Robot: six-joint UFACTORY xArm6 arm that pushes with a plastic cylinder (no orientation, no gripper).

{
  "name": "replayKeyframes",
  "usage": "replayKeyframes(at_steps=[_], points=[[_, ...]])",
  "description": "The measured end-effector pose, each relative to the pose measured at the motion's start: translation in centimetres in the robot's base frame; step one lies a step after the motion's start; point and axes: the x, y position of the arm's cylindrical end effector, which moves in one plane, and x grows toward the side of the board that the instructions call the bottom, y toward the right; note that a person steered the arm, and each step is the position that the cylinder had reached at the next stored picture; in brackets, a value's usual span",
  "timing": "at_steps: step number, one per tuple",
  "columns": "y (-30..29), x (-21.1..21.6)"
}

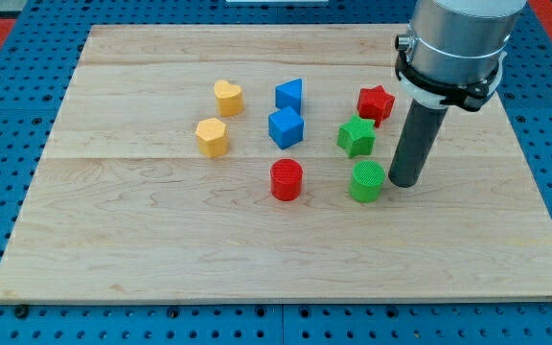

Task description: Slide the green circle left a bit

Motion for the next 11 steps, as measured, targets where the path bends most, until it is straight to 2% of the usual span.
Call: replayKeyframes(at_steps=[1,4,8,10,11], points=[[0.0,2.0],[-2.3,4.3],[-0.8,4.3],[-2.1,1.0],[-2.6,0.8]])
